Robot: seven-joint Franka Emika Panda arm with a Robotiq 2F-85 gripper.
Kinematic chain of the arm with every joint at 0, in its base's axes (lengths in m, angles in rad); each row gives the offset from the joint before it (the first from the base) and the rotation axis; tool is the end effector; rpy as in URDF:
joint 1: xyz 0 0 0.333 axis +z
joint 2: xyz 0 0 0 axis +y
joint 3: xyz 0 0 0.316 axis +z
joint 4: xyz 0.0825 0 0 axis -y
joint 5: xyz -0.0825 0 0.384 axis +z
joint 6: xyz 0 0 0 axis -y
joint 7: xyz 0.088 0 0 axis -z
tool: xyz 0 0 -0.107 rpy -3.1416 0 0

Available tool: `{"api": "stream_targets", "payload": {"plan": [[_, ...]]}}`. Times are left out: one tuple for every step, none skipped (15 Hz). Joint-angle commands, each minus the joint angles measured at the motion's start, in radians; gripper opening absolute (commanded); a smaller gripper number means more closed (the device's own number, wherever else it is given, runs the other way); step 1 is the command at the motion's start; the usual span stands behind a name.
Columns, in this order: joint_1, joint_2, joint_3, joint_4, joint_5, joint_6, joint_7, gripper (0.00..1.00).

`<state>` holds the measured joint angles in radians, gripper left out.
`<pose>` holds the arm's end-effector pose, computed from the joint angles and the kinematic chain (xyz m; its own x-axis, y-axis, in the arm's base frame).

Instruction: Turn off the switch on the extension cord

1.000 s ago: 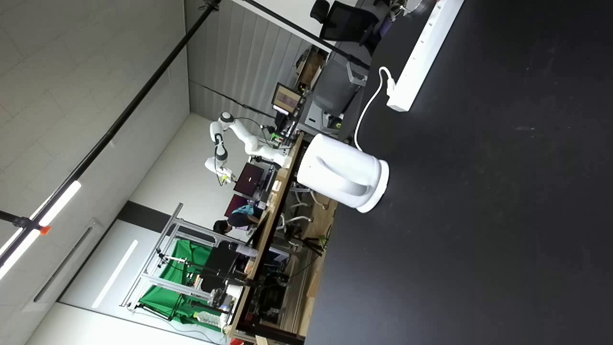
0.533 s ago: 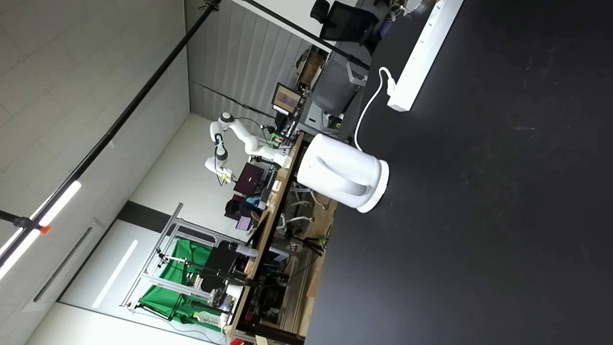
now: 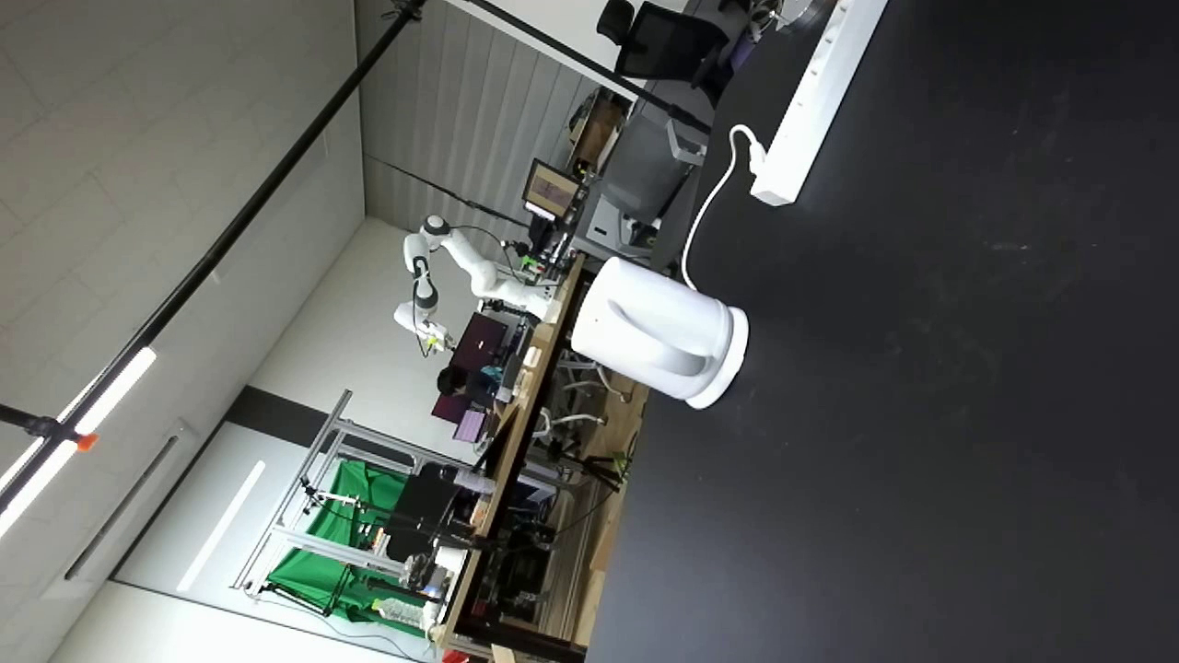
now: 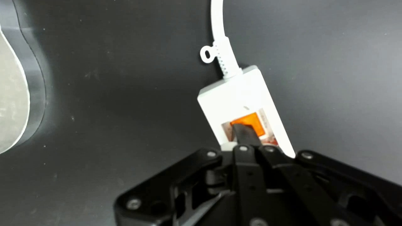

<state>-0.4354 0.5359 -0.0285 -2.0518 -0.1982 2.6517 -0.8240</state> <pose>0.5379 -0.2629 0.1780 0.8599 0.5080 -0.0508 0.5103 -0.8518 0.1186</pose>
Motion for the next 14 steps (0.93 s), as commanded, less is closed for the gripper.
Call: {"api": "stream_targets", "payload": {"plan": [[-0.024,0.077,0.013,0.113,0.106,-0.115,-0.059,0.0],[-0.027,0.087,0.013,0.13,0.135,-0.142,-0.068,0.0],[-0.026,0.1,0.012,0.144,0.16,-0.157,-0.073,0.0],[-0.022,0.111,0.009,0.154,0.182,-0.173,-0.072,0.0],[-0.019,0.121,0.006,0.163,0.199,-0.184,-0.069,0.0],[-0.017,0.129,0.002,0.17,0.211,-0.192,-0.065,0.0],[-0.014,0.135,-0.001,0.174,0.219,-0.194,-0.062,0.0],[-0.011,0.141,-0.005,0.176,0.223,-0.19,-0.058,0.0],[-0.011,0.145,-0.006,0.177,0.23,-0.185,-0.059,0.0],[-0.012,0.15,-0.006,0.182,0.235,-0.189,-0.061,0.0],[-0.012,0.157,-0.008,0.189,0.24,-0.195,-0.056,0.0],[-0.013,0.165,-0.009,0.199,0.247,-0.215,-0.055,0.0],[-0.008,0.167,-0.015,0.199,0.245,-0.208,-0.047,0.0],[0.0,0.164,-0.021,0.194,0.238,-0.195,-0.037,0.0]]}}
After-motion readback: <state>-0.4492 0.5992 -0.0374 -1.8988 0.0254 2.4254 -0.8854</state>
